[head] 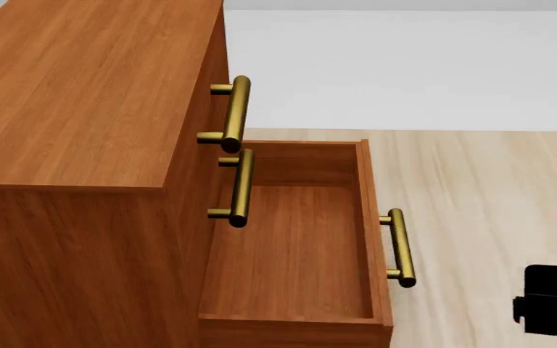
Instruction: Put the bowl in the bottom drawer of the cabinet.
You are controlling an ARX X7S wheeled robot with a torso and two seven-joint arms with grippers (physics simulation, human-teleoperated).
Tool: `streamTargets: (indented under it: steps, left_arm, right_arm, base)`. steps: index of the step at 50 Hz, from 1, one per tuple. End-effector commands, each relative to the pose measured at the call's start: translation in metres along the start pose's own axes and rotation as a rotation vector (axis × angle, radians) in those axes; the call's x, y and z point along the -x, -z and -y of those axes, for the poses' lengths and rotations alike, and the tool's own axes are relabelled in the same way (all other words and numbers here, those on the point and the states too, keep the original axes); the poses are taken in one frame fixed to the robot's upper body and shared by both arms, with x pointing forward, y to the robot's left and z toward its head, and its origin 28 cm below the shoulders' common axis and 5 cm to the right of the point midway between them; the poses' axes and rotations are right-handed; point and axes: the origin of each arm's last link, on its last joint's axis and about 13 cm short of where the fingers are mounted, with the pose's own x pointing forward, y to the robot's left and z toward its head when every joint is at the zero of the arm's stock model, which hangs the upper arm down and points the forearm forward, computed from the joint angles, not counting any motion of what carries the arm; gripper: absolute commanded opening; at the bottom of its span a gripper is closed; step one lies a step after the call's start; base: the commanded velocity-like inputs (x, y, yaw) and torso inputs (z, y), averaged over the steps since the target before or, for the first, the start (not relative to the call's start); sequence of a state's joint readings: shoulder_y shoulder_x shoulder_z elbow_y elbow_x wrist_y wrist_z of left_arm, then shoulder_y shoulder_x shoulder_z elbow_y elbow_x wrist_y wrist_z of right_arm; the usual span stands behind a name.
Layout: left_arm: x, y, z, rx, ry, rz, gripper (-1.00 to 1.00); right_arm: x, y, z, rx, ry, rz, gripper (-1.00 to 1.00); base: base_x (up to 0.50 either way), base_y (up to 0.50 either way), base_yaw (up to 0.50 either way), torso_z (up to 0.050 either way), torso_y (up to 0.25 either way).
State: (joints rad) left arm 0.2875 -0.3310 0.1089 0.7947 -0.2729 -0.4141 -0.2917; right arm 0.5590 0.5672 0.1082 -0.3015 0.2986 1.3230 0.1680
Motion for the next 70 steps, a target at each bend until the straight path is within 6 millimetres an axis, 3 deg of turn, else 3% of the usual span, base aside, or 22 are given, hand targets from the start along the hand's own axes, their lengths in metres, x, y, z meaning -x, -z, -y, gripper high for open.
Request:
streamTargets:
  steps: [1, 24, 47, 70]
  left_arm:
    - [-0.001, -0.001, 0.000, 0.005, 0.002, 0.001, 1.00]
    - [0.000, -0.001, -0.001, 0.006, -0.005, 0.004, 1.00]
    - [0.000, 0.000, 0.000, -0.001, -0.005, 0.003, 1.00]
    - [0.000, 0.001, 0.000, 0.000, -0.006, -0.001, 1.00]
  right_arm:
    - [-0.007, -0.005, 0.021, -0.012, 0.066, -0.076, 1.00]
    - [-0.027, 0.013, 0.051, -0.028, 0.097, -0.261, 1.00]
    - [-0.049, 0.027, 0.047, -0.020, 0.064, -0.344, 1.00]
    - [-0.069, 0.053, 0.043, -0.017, 0.068, -0.410, 1.00]
  base:
    - [0.00, 0.00, 0.00, 0.000, 0.000]
    - [0.00, 0.00, 0.00, 0.000, 0.000]
    - [0.00, 0.00, 0.00, 0.000, 0.000]
    - [0.00, 0.00, 0.00, 0.000, 0.000]
